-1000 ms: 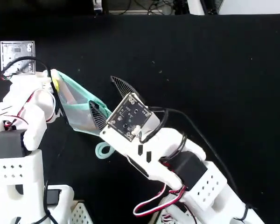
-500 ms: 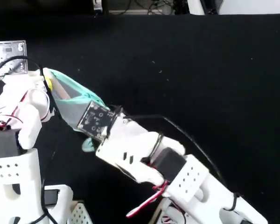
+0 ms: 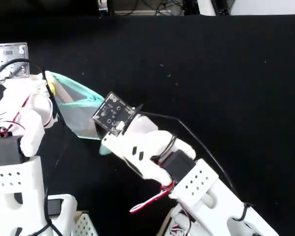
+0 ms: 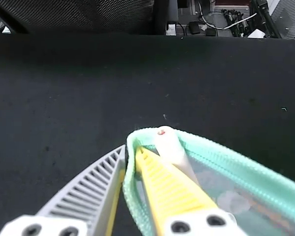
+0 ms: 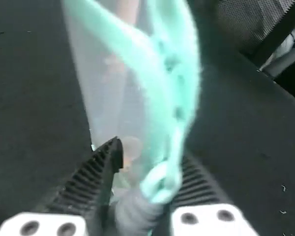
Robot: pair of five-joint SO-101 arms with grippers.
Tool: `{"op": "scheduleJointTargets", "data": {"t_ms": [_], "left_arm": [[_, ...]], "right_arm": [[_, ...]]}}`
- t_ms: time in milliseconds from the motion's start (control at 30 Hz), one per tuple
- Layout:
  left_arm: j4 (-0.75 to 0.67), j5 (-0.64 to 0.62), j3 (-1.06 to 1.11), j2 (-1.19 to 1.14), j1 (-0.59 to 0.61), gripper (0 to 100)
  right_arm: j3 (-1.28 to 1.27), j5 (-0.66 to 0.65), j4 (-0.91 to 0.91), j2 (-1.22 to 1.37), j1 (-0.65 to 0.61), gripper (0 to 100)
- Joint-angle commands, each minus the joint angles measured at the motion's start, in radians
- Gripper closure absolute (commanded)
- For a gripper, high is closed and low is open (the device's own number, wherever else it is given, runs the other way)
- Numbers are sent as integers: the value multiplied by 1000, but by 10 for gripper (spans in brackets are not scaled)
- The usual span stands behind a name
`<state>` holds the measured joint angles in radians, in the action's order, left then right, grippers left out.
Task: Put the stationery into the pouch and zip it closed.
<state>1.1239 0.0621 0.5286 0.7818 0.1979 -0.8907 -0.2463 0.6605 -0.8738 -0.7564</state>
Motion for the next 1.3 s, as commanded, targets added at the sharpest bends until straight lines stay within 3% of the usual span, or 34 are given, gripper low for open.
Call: {"op": "scheduleJointTargets", "data": {"t_ms": [0,200,433,633,900,1067,1167,1267], "left_arm": [[9,3,91,-21,10,970],[35,6,70,-20,8,963],[348,3,-226,-20,19,817],[497,3,-441,-2,19,813],[505,6,-458,176,19,813],[502,9,-455,284,79,813],[420,9,-378,288,180,813],[262,3,-199,287,206,813]], "right_arm": [[-4,-5,-6,-12,43,984],[-68,-5,0,-142,57,987],[-127,-5,-12,-255,215,987],[-183,-5,-144,-151,241,987],[-179,-5,-244,-15,308,987],[-142,37,-166,-77,310,987],[-139,37,-129,-151,310,987],[-157,37,-121,-191,310,987]]}}
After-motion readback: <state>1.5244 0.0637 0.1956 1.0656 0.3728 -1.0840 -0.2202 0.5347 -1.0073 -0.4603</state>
